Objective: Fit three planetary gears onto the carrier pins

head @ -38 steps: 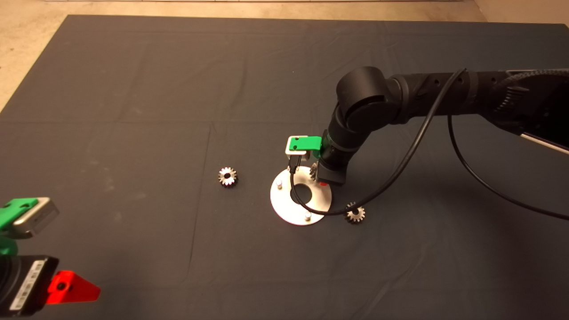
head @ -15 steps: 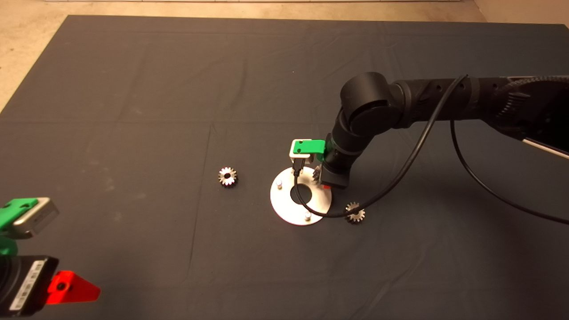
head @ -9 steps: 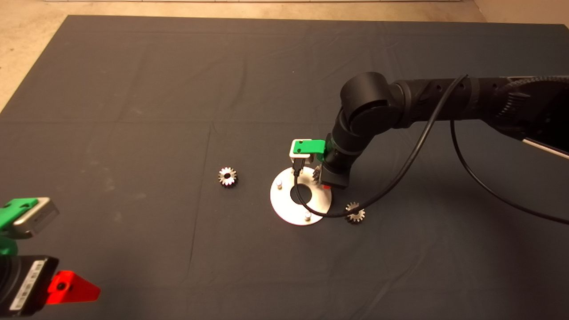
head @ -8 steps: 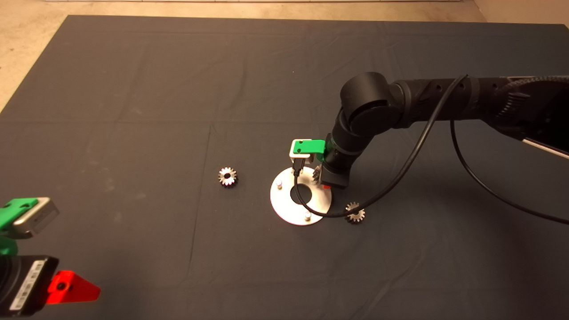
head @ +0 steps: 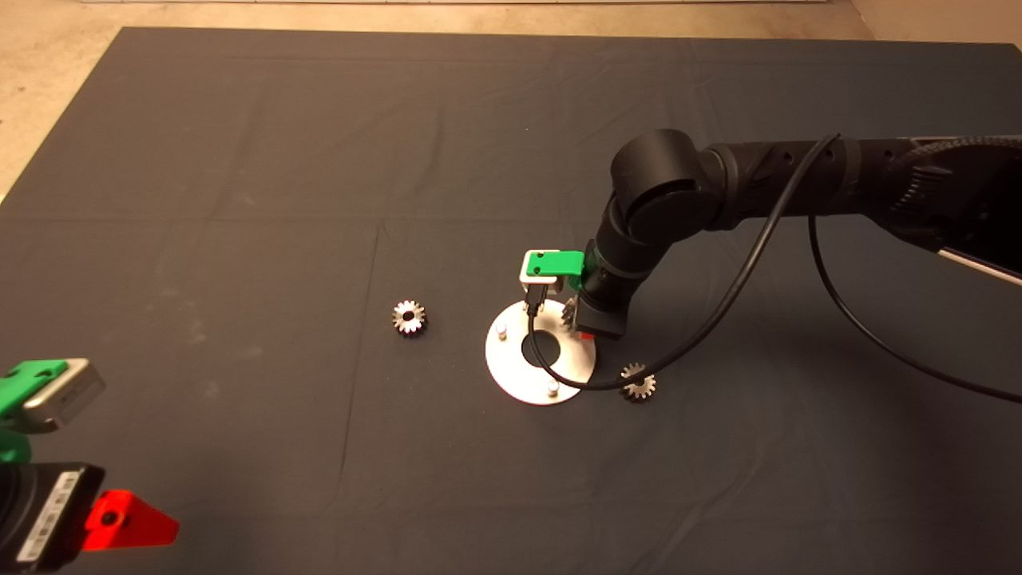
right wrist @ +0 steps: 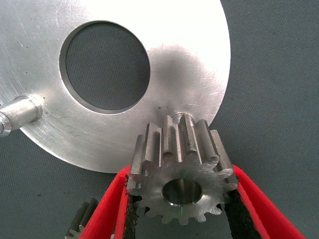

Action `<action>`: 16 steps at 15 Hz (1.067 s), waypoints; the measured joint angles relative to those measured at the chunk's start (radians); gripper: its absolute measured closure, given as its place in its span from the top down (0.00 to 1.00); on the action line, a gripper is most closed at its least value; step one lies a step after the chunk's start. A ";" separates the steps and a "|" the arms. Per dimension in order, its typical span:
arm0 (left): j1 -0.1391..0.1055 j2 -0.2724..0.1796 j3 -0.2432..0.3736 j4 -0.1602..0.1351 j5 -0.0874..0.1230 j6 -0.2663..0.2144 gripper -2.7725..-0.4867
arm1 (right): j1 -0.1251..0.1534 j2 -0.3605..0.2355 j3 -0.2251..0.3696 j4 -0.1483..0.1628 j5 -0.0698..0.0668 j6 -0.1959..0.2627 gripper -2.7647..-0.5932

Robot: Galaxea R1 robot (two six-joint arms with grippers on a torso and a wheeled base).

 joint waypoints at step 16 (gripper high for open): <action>0.008 0.000 0.000 0.000 0.000 0.000 0.99 | -0.003 0.003 -0.003 -0.037 0.000 0.012 0.21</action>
